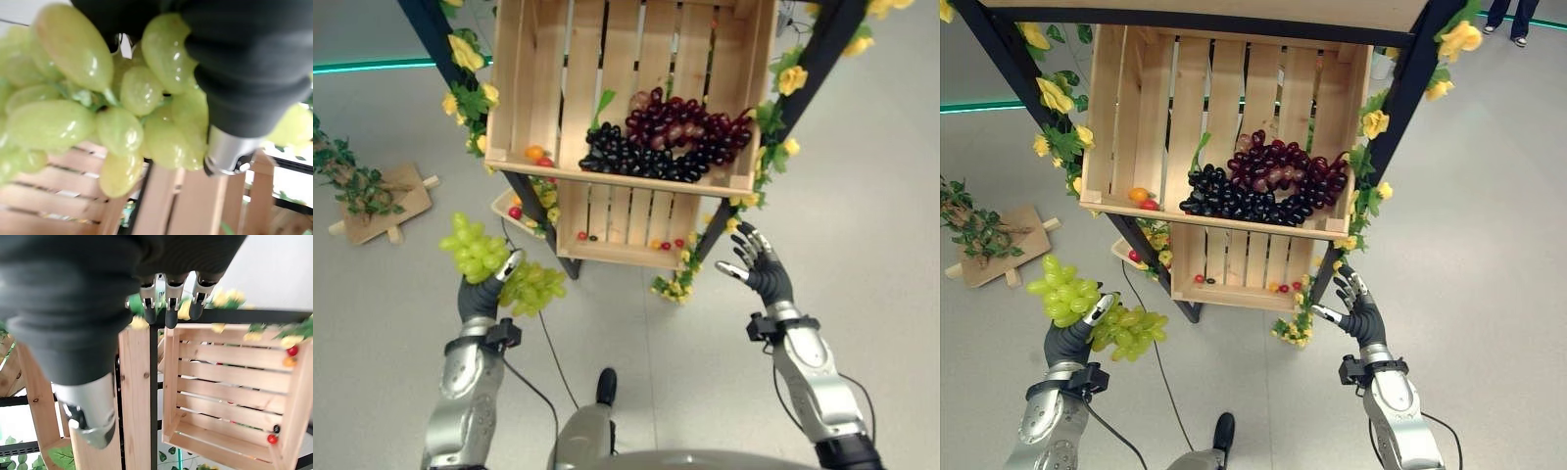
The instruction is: Pick up the fruits from the basket on one side to the basket on the other side
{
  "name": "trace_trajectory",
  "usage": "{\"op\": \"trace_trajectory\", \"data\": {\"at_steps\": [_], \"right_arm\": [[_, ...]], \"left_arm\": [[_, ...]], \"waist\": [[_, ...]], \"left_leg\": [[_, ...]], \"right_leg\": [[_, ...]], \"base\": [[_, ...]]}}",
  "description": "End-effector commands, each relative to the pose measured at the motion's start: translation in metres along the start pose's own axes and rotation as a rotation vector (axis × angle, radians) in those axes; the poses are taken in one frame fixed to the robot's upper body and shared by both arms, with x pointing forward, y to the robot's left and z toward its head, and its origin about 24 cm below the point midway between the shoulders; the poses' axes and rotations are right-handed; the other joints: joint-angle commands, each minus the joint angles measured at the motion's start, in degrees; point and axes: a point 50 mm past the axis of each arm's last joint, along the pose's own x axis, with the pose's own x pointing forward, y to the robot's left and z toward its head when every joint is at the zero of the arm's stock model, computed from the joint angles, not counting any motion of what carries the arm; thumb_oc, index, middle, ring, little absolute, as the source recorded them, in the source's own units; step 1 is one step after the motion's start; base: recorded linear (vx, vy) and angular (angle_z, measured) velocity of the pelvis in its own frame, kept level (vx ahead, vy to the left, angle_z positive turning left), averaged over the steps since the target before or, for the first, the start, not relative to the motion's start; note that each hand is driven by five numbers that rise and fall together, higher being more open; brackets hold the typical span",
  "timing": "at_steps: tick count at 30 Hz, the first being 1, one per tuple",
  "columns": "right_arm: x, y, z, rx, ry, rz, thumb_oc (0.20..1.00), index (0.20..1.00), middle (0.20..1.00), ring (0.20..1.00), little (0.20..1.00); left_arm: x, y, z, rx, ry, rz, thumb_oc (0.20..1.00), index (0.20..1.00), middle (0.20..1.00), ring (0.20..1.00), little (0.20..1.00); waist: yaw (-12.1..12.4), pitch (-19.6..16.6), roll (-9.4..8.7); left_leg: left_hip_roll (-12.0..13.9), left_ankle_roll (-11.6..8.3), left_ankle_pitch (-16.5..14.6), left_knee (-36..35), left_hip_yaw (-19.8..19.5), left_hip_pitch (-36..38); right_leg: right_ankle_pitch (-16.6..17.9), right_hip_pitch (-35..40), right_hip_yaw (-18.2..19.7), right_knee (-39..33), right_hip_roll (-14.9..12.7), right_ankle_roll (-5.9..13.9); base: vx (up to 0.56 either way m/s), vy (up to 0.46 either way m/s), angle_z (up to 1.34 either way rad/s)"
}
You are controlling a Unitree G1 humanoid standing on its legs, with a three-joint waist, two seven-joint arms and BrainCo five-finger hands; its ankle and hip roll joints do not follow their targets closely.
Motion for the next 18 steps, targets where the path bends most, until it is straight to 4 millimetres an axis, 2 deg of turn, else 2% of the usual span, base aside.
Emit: {"op": "trace_trajectory", "data": {"at_steps": [1, 3, 4, 5, 6, 7, 8, 9, 13, 18], "right_arm": [[0.001, -0.007, 0.009, -0.033, -0.051, -0.006, 1.000, 1.000, 1.000, 1.000, 1.000], [0.003, -0.006, 0.004, -0.043, -0.029, 0.001, 1.000, 1.000, 1.000, 1.000, 1.000], [0.004, -0.004, -0.001, -0.033, -0.007, 0.000, 1.000, 1.000, 1.000, 1.000, 1.000], [0.005, -0.004, -0.001, -0.033, -0.007, 0.000, 1.000, 1.000, 1.000, 1.000, 1.000], [0.005, -0.005, -0.006, -0.041, 0.022, 0.007, 1.000, 1.000, 1.000, 1.000, 1.000], [0.004, -0.005, -0.009, -0.032, 0.036, 0.006, 1.000, 1.000, 1.000, 1.000, 1.000], [0.004, -0.005, -0.009, -0.031, 0.036, 0.006, 1.000, 1.000, 1.000, 1.000, 1.000], [0.005, -0.006, -0.016, -0.036, 0.075, 0.011, 1.000, 1.000, 1.000, 1.000, 1.000], [0.008, -0.007, -0.026, -0.016, 0.119, 0.003, 1.000, 1.000, 1.000, 1.000, 1.000], [0.005, -0.008, -0.039, 0.004, 0.189, 0.017, 1.000, 1.000, 1.000, 1.000, 1.000]], "left_arm": [[0.003, -0.010, 0.040, -0.007, -0.208, -0.077, 0.200, 0.200, 0.200, 0.200, 0.200], [0.006, -0.012, 0.046, 0.007, -0.237, -0.097, 0.200, 0.200, 0.200, 0.200, 0.200], [0.007, -0.016, 0.050, 0.005, -0.251, -0.117, 0.200, 0.200, 0.200, 0.200, 0.200], [0.007, -0.016, 0.050, 0.005, -0.251, -0.116, 0.200, 0.200, 0.200, 0.200, 0.200], [0.010, -0.019, 0.055, -0.004, -0.269, -0.144, 0.200, 0.200, 0.200, 0.200, 0.200], [0.009, -0.018, 0.056, 0.001, -0.270, -0.148, 0.200, 0.200, 0.200, 0.200, 0.200], [0.009, -0.018, 0.056, 0.001, -0.270, -0.149, 0.200, 0.200, 0.200, 0.200, 0.200], [0.006, -0.018, 0.059, 0.018, -0.269, -0.181, 0.200, 0.200, 0.200, 0.200, 0.200], [0.000, -0.020, 0.065, 0.013, -0.285, -0.233, 0.200, 0.200, 0.200, 0.200, 0.200], [-0.003, -0.025, 0.079, 0.009, -0.302, -0.326, 0.200, 0.200, 0.200, 0.200, 0.200]], "waist": [[-1.72, -5.05, 0.26], [-2.30, -4.13, 0.64], [-2.82, -3.12, 1.64], [-2.74, -3.02, 1.72], [-3.44, -1.98, 2.13], [-3.13, -1.77, 2.32], [-3.27, -1.69, 2.33], [-2.83, -2.43, 2.09], [-1.84, -3.47, 1.70], [-1.55, -4.56, 1.19]], "left_leg": [[3.54, -1.66, -5.26, 0.30, -2.86, 0.26], [2.66, -0.83, -5.92, -0.02, -2.50, 1.64], [2.60, -0.31, -6.83, -0.17, -2.17, 3.12], [2.79, -0.41, -7.07, -0.13, -2.12, 3.28], [2.01, -0.03, -6.96, -0.06, -2.34, 4.30], [2.23, -0.21, -7.12, 0.30, -2.14, 4.35], [2.22, -0.21, -7.15, 0.36, -2.27, 4.42], [2.41, -0.53, -7.70, 0.74, -1.50, 4.86], [3.16, -0.99, -7.93, 0.31, -0.18, 5.92], [3.67, -1.43, -8.31, 0.79, -0.20, 6.63]], "right_leg": [[0.67, -5.25, 1.70, 6.93, -2.41, 3.29], [5.76, -7.81, 1.42, 11.03, -4.08, 3.13], [3.34, -10.18, 1.76, 10.76, -1.76, 2.43], [3.05, -10.18, 1.85, 11.04, -1.60, 2.31], [-0.26, -12.17, 1.47, 7.84, 2.40, 0.81], [-0.40, -11.21, -0.71, 6.40, 1.82, 0.86], [-0.32, -10.92, -0.90, 6.15, 1.84, 0.87], [-0.82, -8.49, -3.35, 2.78, 1.69, 1.19], [-0.34, -5.14, -3.43, -2.39, 2.85, 1.01], [-1.53, -2.75, -3.30, -2.98, 3.04, 0.69]], "base": [[0.03, 0.144, 0.06], [0.05, 0.202, -0.05], [0.07, 0.171, -0.13], [0.09, 0.189, -0.34], [0.05, 0.069, -0.41], [0.05, 0.078, -0.42], [0.05, 0.006, -0.14], [0.04, 0.005, 0.05], [0.05, -0.033, -0.14], [0.02, -0.072, -0.14]]}}
